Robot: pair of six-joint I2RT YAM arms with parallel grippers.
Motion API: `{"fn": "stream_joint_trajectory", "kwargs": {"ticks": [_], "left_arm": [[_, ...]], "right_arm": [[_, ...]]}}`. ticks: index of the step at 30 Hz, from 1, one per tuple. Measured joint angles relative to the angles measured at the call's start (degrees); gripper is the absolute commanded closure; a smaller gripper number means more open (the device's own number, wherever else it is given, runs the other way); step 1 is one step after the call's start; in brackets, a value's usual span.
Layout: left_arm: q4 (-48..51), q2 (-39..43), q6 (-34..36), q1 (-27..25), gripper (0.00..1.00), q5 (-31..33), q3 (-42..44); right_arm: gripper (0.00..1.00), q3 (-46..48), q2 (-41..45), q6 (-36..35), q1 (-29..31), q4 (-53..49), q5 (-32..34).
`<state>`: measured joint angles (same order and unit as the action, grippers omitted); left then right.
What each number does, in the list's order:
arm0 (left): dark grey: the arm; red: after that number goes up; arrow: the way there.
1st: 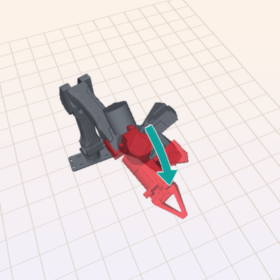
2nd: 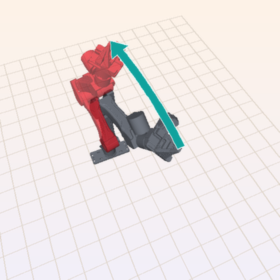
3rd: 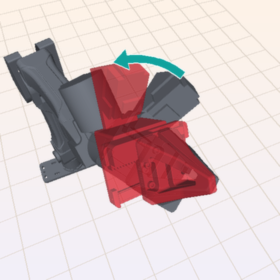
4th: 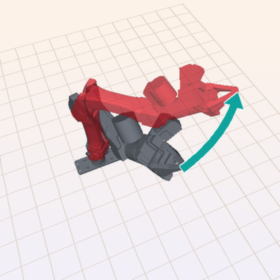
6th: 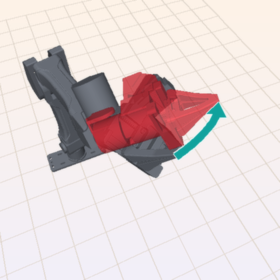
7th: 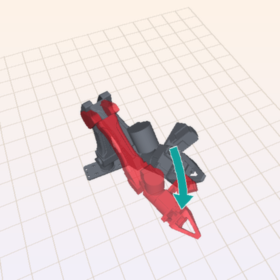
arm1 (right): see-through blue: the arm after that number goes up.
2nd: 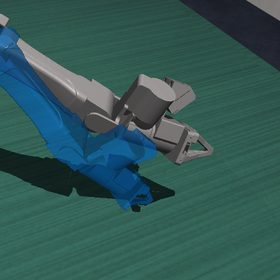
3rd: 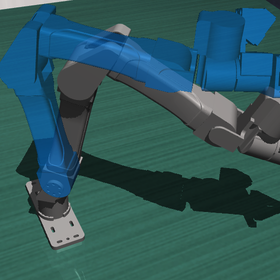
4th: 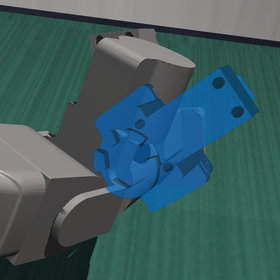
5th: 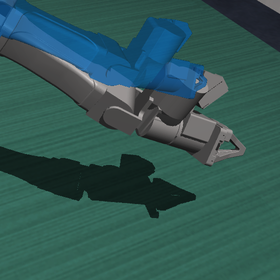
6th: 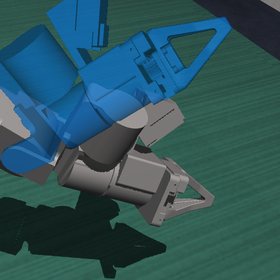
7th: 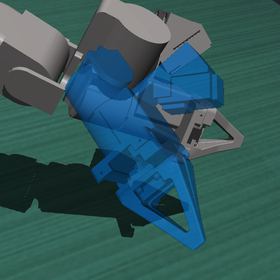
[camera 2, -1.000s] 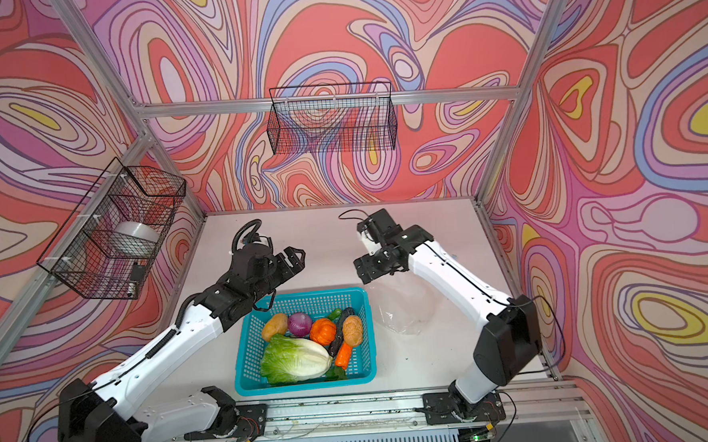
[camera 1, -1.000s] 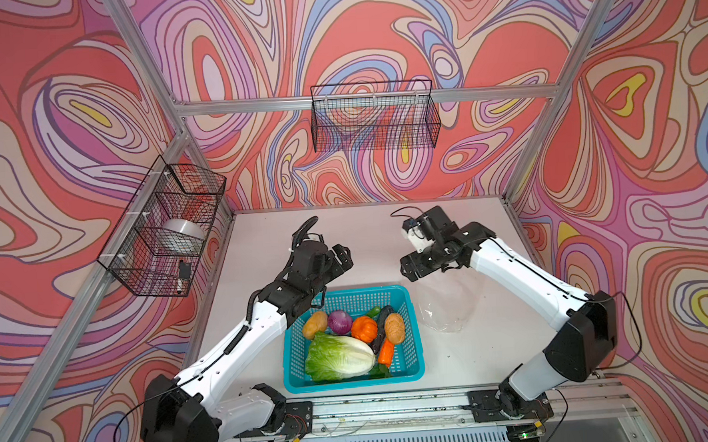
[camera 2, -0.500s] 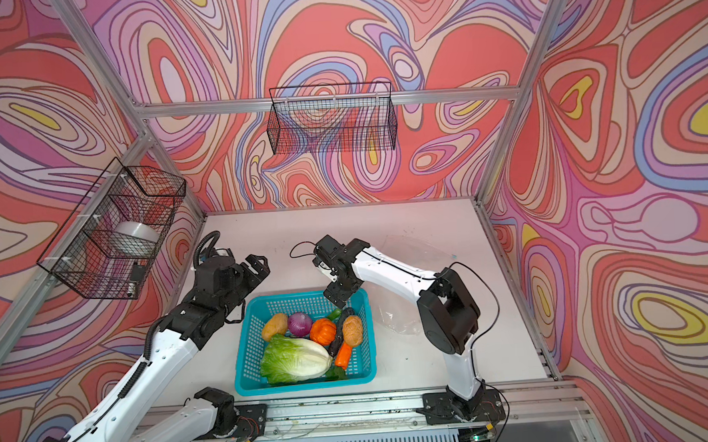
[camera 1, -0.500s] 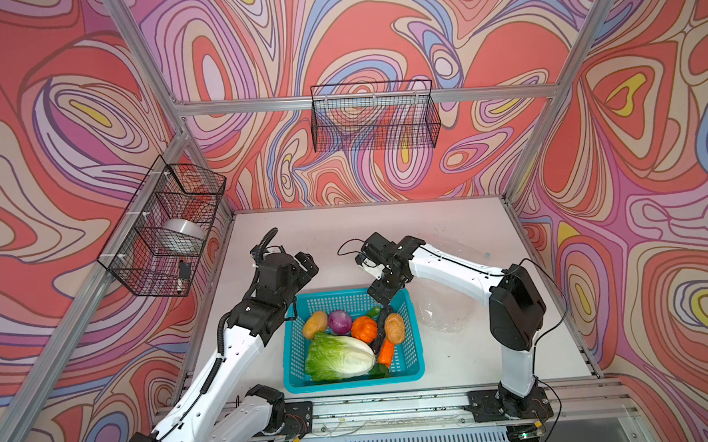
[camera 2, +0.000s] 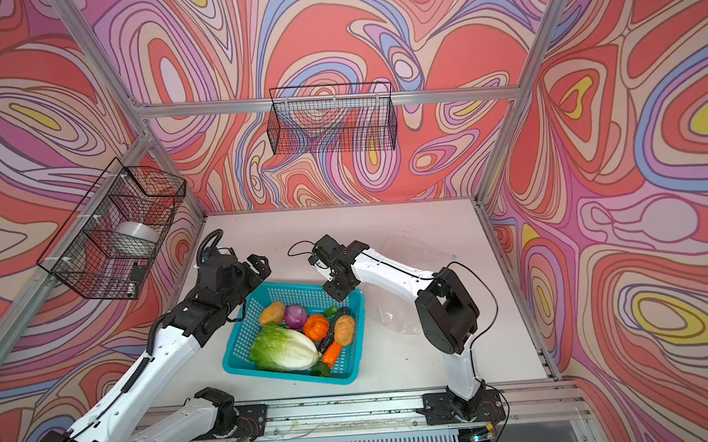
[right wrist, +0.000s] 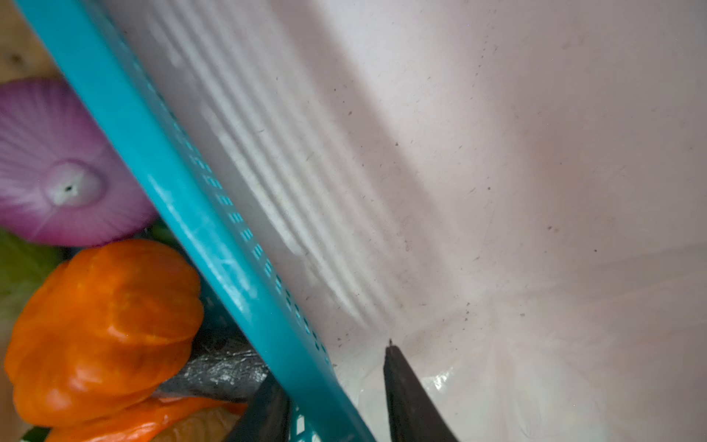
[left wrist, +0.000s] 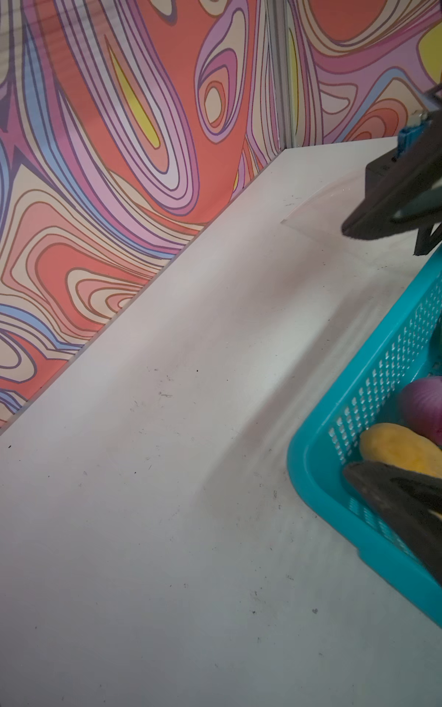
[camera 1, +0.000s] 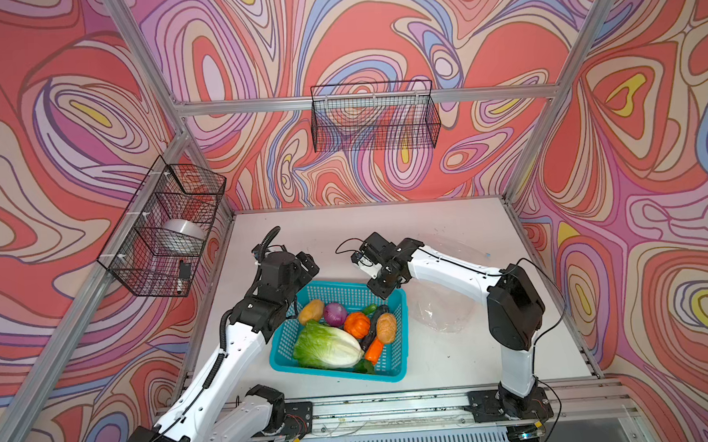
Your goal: Place the food in the zip-top bag and seal the zipper
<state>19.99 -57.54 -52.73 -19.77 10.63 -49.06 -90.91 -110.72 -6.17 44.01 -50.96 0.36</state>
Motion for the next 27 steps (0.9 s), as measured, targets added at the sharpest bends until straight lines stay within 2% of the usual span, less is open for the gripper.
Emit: {"fn": "stream_joint_trajectory", "kwargs": {"ticks": [6, 12, 19, 27], "left_arm": [[-0.07, -1.49, 0.22, 0.24, 0.06, -0.07, -0.94], [-0.11, -3.87, 0.24, 0.44, 0.06, -0.39, -2.86], [-0.26, -6.86, 0.17, 0.66, 0.06, -2.75, -4.70], [-0.48, -7.58, 0.26, 0.66, 0.07, -6.40, -5.64]], "right_arm": [[0.86, 1.16, 0.76, 4.70, -0.17, 1.46, 0.11], [0.89, 1.14, 0.79, 15.02, -3.08, 2.58, -0.57], [0.89, -0.33, -0.46, 33.55, -4.33, 4.28, 0.96], [0.89, 7.23, 3.17, 49.16, -4.11, 12.87, 1.68]]}}
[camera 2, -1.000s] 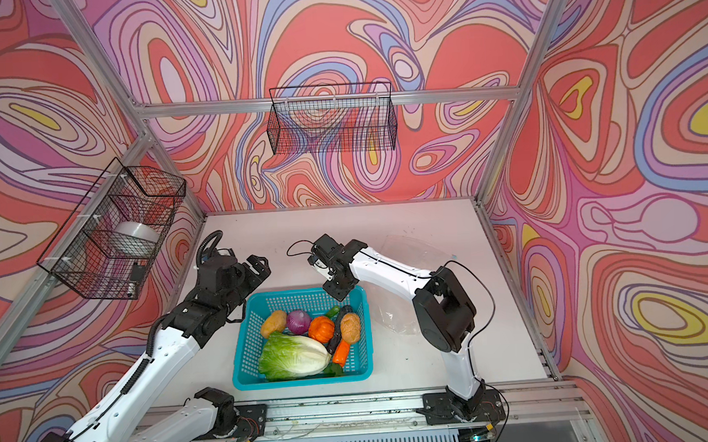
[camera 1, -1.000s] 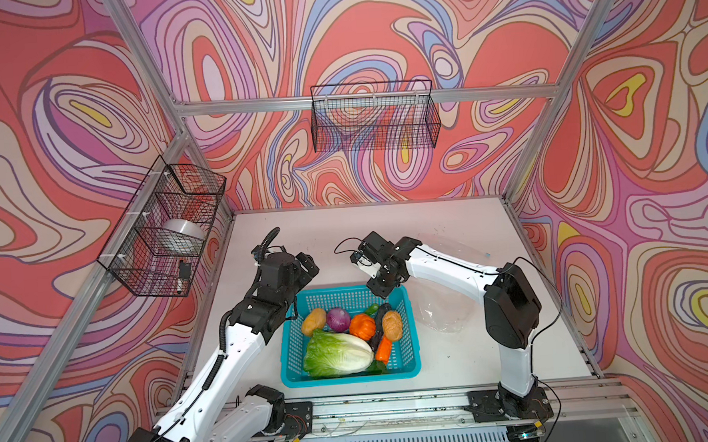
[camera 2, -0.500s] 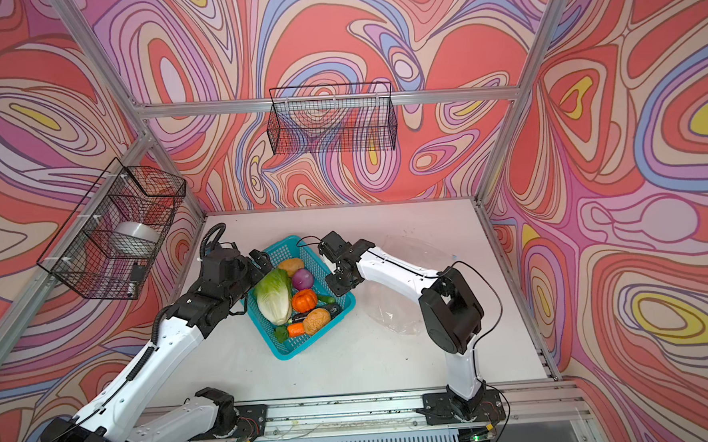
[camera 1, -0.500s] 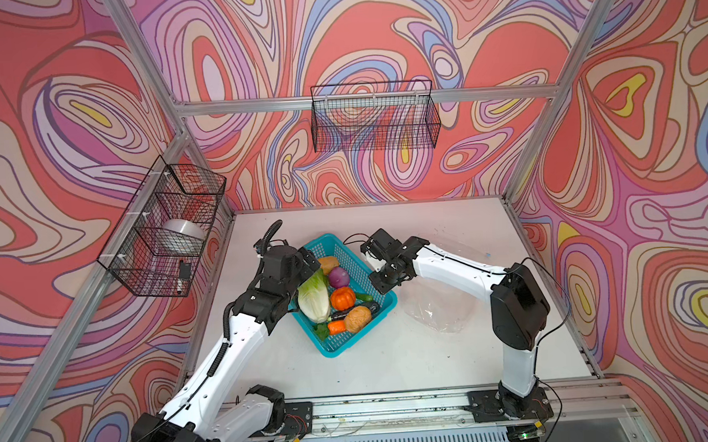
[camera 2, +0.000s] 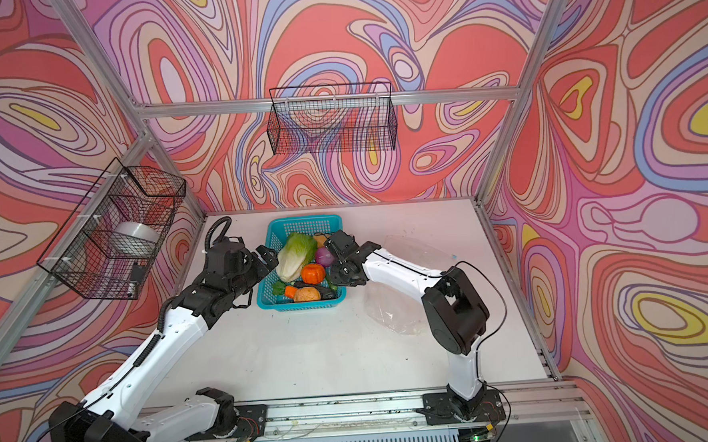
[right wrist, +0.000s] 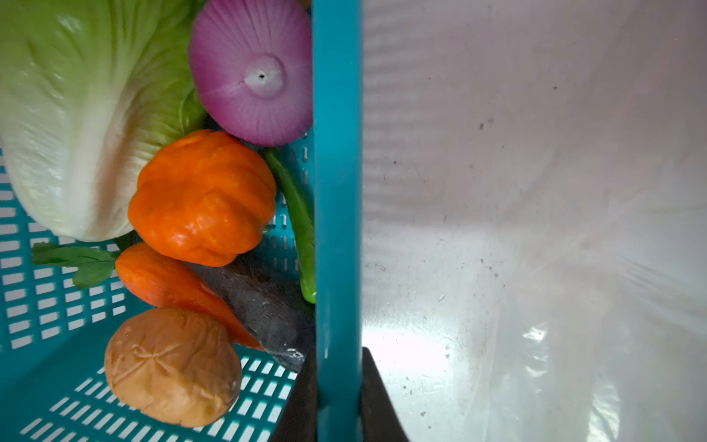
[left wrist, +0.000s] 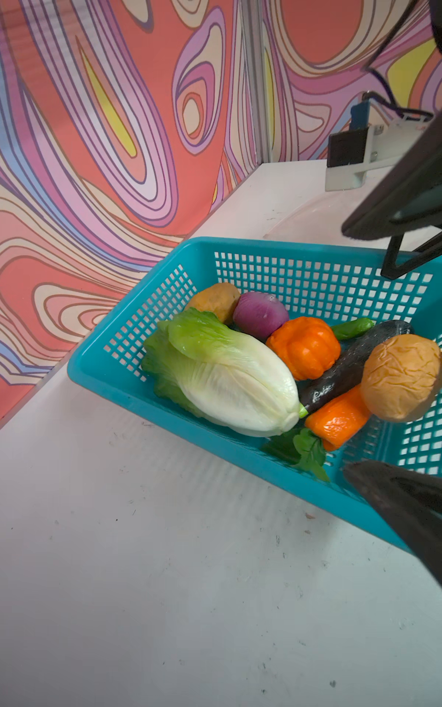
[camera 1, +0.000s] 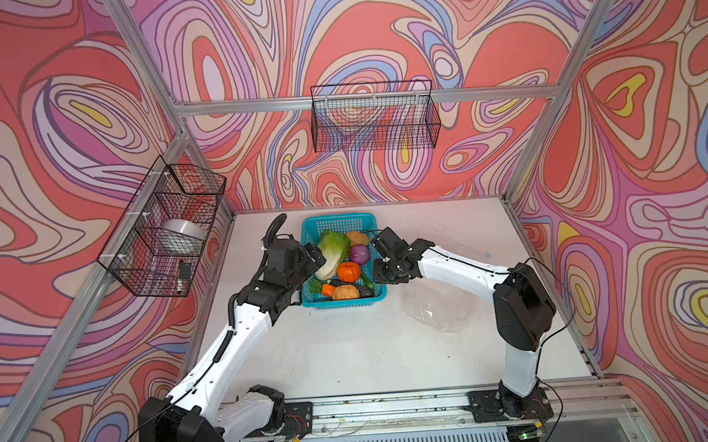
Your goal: Place the food in the zip-top bag and seal the zipper
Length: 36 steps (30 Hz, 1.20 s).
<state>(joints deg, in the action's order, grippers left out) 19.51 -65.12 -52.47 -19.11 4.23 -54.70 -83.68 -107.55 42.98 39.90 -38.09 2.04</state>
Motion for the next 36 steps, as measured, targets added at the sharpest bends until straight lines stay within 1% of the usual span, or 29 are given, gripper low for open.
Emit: {"fn": "stream_joint_trajectory", "kwargs": {"ticks": [5, 9, 10, 11, 12, 14, 15, 17, 20, 22, 23, 27, 32, 34, 36], "left_arm": [[-0.20, -1.57, 0.13, 0.00, 0.08, -2.45, -1.46], [-0.85, -3.69, 0.13, 0.00, 0.08, -4.59, -2.14], [-0.92, -4.28, 0.11, 0.00, 0.08, -5.20, -2.38], [-1.05, -4.79, 0.11, 0.00, 0.08, -5.75, -2.62], [-1.40, -5.29, 0.15, 0.00, 0.08, -6.49, -2.89], [-1.68, -6.47, 0.26, 0.00, 0.08, -8.44, -3.87], [-1.77, -7.15, 0.39, 0.00, 0.09, -9.42, -4.66], [-2.03, -8.63, 0.85, -0.02, 0.09, -11.54, -6.49], [-2.58, -10.19, 1.57, -0.02, 0.09, -14.03, -8.72], [-3.08, -10.75, 2.25, -0.22, 0.09, -15.58, -9.62], [-3.10, -10.93, 2.51, -0.37, 0.09, -16.11, -9.88], [-3.17, -12.33, 3.85, -2.08, 0.09, -17.97, -11.08], [-1.05, -16.52, 7.17, -5.97, 0.08, -18.16, -16.02], [0.15, -18.49, 8.76, -7.61, 0.08, -18.16, -18.69], [1.05, -20.11, 10.01, -8.83, 0.08, -18.38, -20.79]], "right_arm": [[0.89, 2.75, 2.08, 4.11, 0.00, 1.22, 1.14], [0.85, 5.29, 4.20, 4.83, -0.07, 0.85, 1.99], [0.83, 5.49, 4.52, 4.85, -0.09, 0.48, 2.14], [0.75, 5.68, 4.83, 4.81, -0.17, 0.09, 2.23], [0.64, 5.92, 5.20, 4.63, -0.31, -0.33, 2.25], [0.47, 6.64, 6.43, 4.24, -0.98, -0.11, 1.44], [0.39, 7.15, 7.48, 3.74, -1.73, 0.22, 0.66], [0.31, 7.56, 9.64, 3.04, -4.20, 0.70, -1.51], [0.23, 7.02, 12.70, 0.55, -11.19, 1.27, -4.57], [0.20, 5.92, 13.73, -1.84, -17.33, 1.18, -5.81], [0.19, 5.64, 13.99, -2.86, -19.82, 1.20, -6.21], [0.19, 5.92, 14.43, -7.58, -32.98, 0.66, -9.66], [0.20, 10.73, 14.43, -12.70, -47.95, 0.66, -12.81], [0.20, 13.31, 14.25, -14.43, -51.60, 0.68, -13.42], [0.20, 15.67, 13.57, -15.91, -53.44, 0.81, -13.90]]}}
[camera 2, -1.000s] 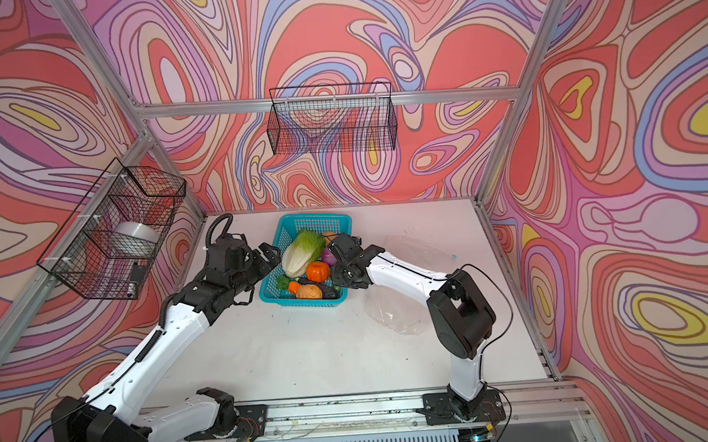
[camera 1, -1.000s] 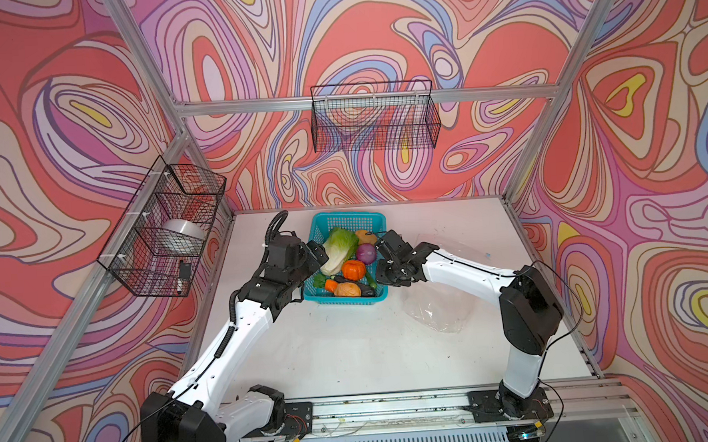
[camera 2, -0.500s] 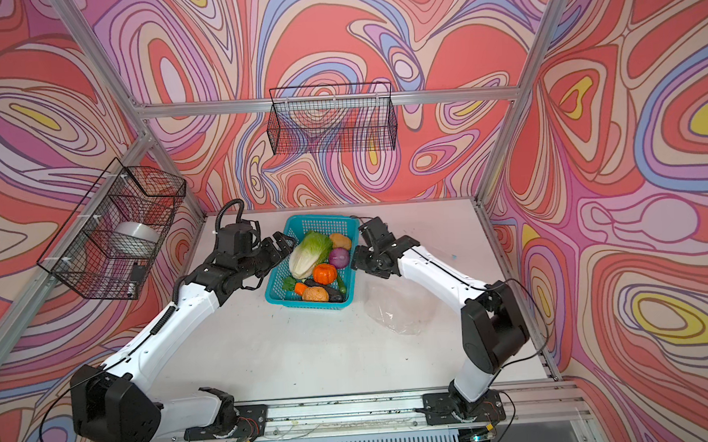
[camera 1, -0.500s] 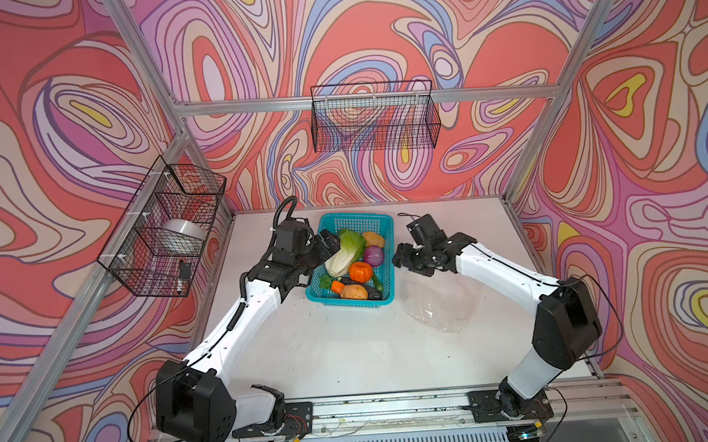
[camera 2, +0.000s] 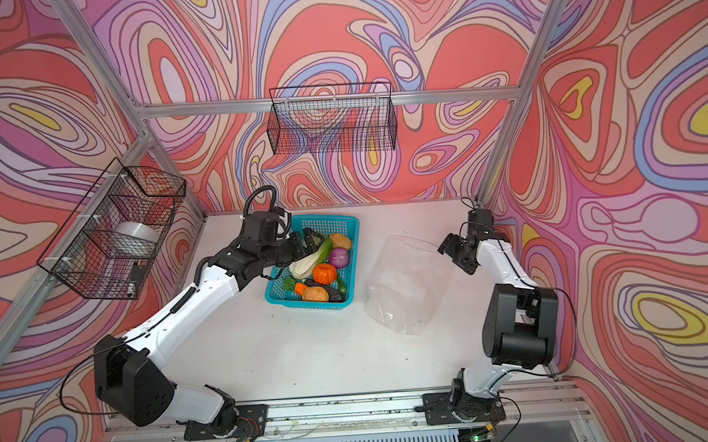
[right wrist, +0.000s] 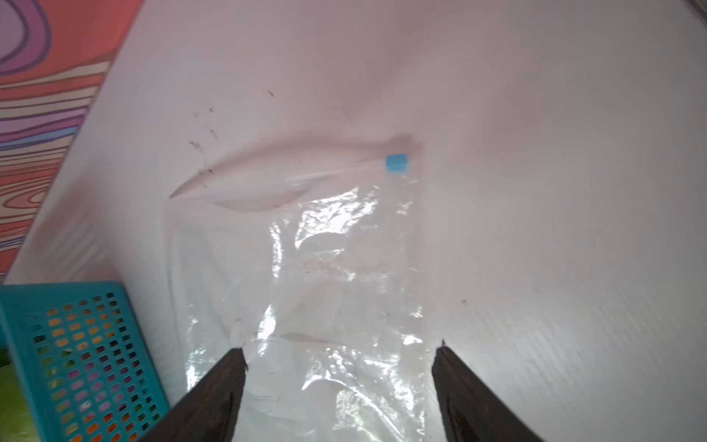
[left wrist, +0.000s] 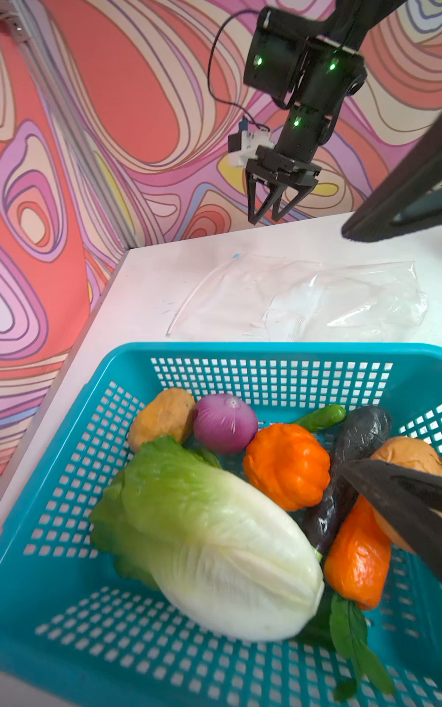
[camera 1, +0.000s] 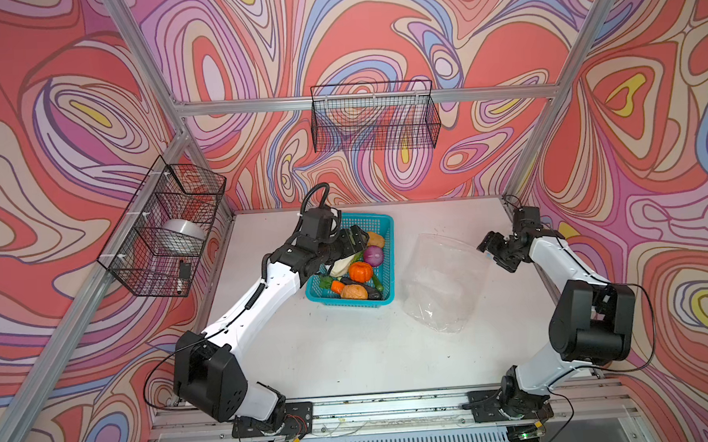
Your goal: Place the food in the zip-top bag and seal the zipper
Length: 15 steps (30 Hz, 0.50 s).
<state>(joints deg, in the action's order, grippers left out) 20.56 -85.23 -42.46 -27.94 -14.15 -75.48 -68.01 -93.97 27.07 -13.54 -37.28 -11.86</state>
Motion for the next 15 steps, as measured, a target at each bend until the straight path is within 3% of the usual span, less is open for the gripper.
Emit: {"fn": "stream_joint_trajectory", "kwargs": {"ticks": [11, 15], "left_arm": [[0.79, -3.23, 0.70, -0.52, 0.09, -2.38, -1.64], [0.76, -3.26, 0.68, -0.52, 0.09, -2.38, -1.64]], "right_arm": [[0.23, 4.92, -7.50, -2.84, -1.79, 5.09, -2.01], [0.34, 5.31, -9.14, -2.86, -1.81, 7.91, -3.93]]}}
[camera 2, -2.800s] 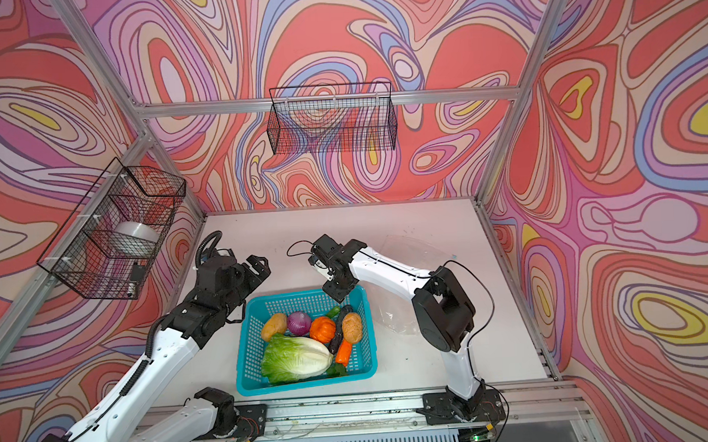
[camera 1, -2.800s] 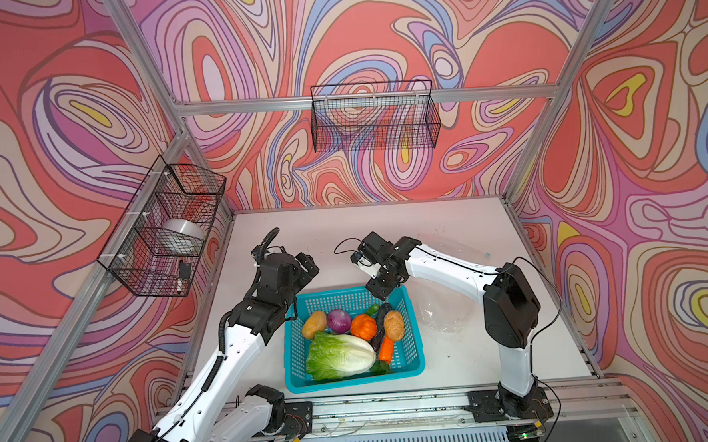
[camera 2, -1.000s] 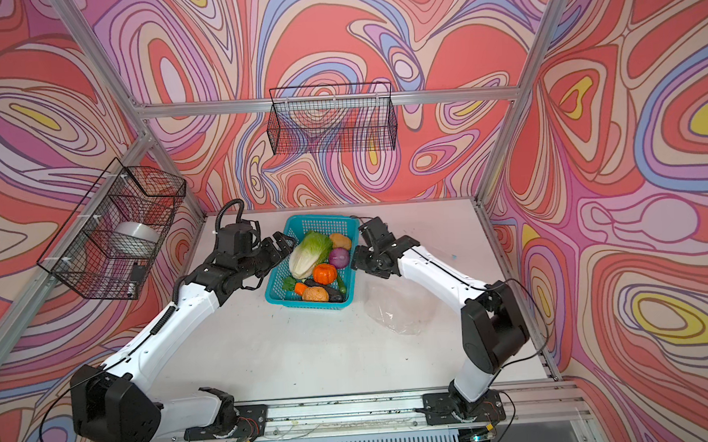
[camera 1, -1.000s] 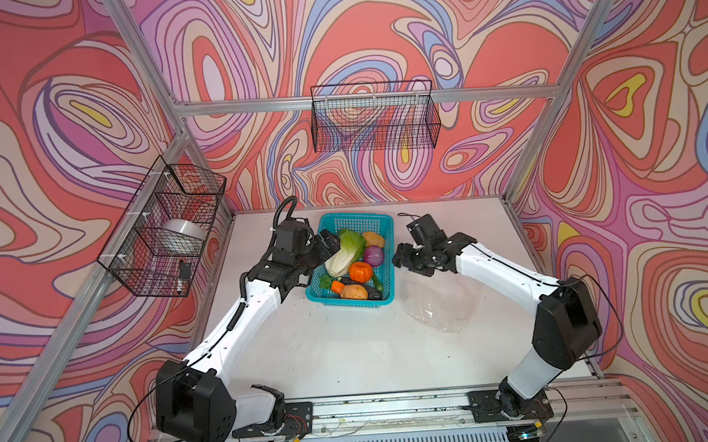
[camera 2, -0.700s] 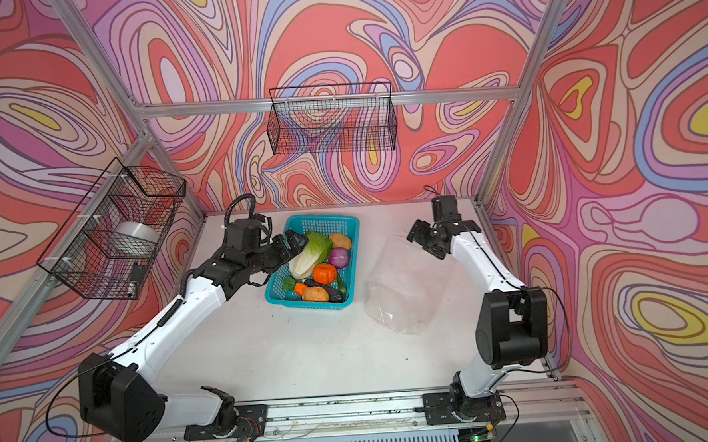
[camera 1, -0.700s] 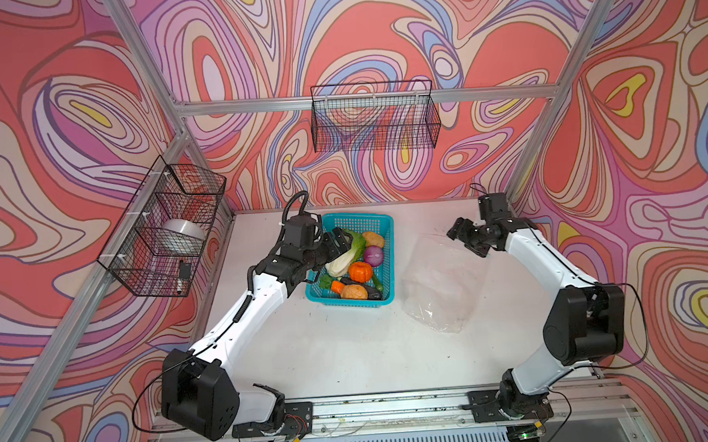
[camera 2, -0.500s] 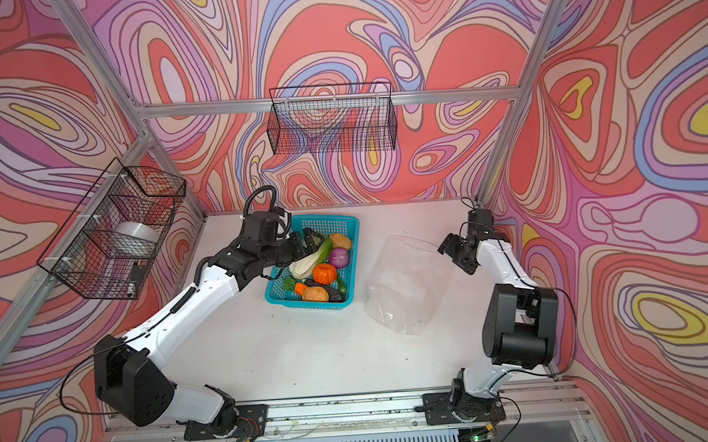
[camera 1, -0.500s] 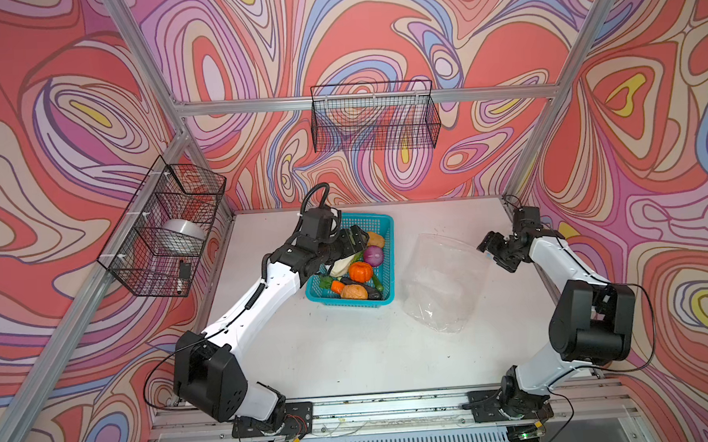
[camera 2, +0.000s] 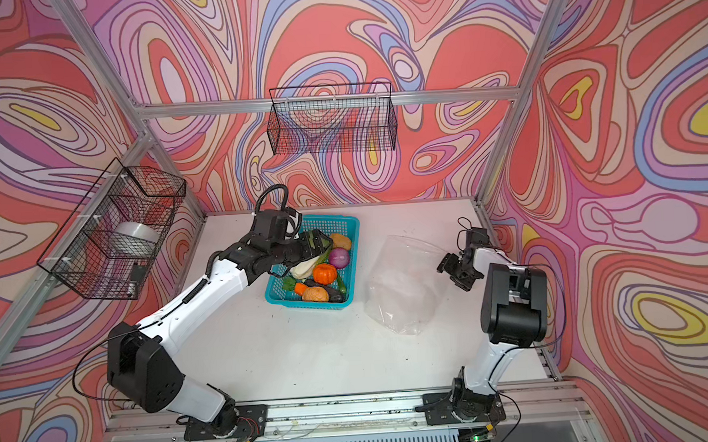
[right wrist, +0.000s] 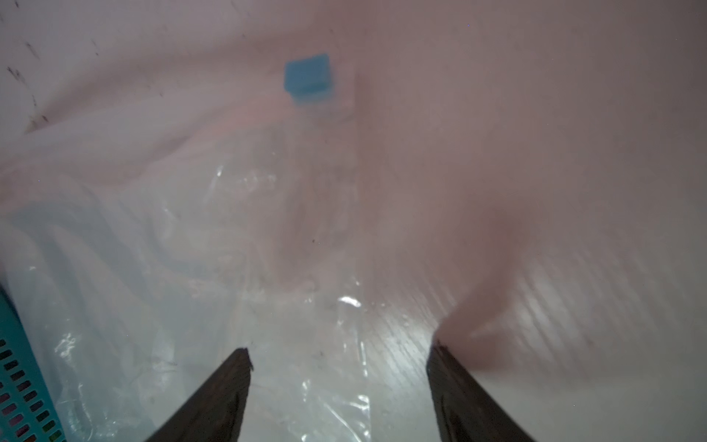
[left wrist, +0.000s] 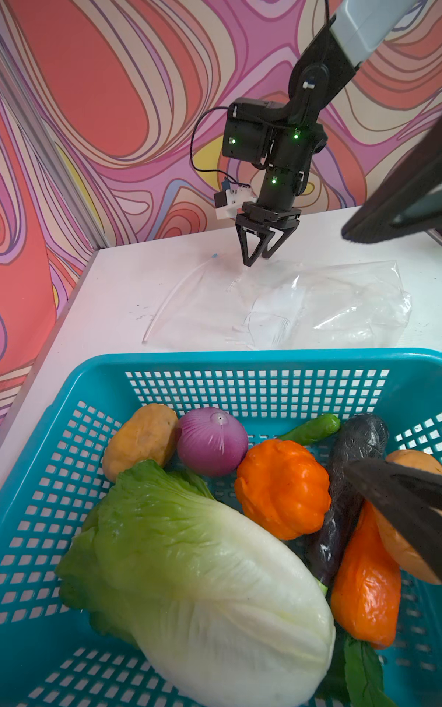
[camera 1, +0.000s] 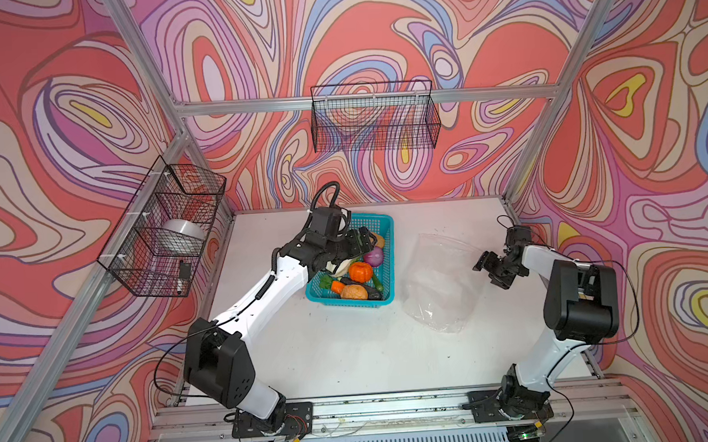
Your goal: Place the food in the zip-top bag and seal the zipper
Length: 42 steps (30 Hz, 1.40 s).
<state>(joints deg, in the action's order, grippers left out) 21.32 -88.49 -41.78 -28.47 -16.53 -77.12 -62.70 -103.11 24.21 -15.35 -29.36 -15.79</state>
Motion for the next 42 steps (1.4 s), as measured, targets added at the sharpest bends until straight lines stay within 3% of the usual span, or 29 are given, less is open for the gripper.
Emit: {"fn": "stream_joint_trajectory", "kwargs": {"ticks": [1, 8, 16, 22, 29, 33, 37, 42], "left_arm": [[0.02, 0.00, -0.02, 0.00, 0.09, 0.00, 0.00], [0.02, 0.00, -0.61, -0.11, 0.10, 0.02, 0.00], [0.13, -0.11, -4.17, -0.44, 0.10, -1.14, -0.90], [0.15, -0.92, -7.67, -0.55, 0.11, -1.46, -5.95], [0.13, -3.56, -11.91, -0.55, 0.13, -1.42, -10.64], [0.28, -4.26, -13.53, -0.52, 0.12, -0.76, -10.95], [-0.04, -3.82, -15.32, -0.24, 0.11, 0.55, -9.81], [-0.52, -2.54, -18.75, 2.49, 0.11, 0.96, -4.74]], "right_arm": [[0.39, 0.00, -0.33, 0.09, 0.00, 0.76, -0.61], [1.00, -0.07, -2.99, 0.90, 0.00, 5.09, -4.24], [1.00, -2.67, -2.05, -0.44, 0.00, 5.44, -7.69], [1.00, -8.09, 6.67, -3.67, 1.97, 6.01, -8.50], [1.00, -17.46, 14.60, -12.28, 13.73, 9.77, -4.66], [1.00, -18.32, 17.70, -16.70, 20.39, 12.52, -3.15], [1.00, -12.81, 21.79, -19.91, 26.69, 18.14, -3.37], [1.00, 1.68, 26.67, -22.23, 36.00, 27.89, -6.49]]}}
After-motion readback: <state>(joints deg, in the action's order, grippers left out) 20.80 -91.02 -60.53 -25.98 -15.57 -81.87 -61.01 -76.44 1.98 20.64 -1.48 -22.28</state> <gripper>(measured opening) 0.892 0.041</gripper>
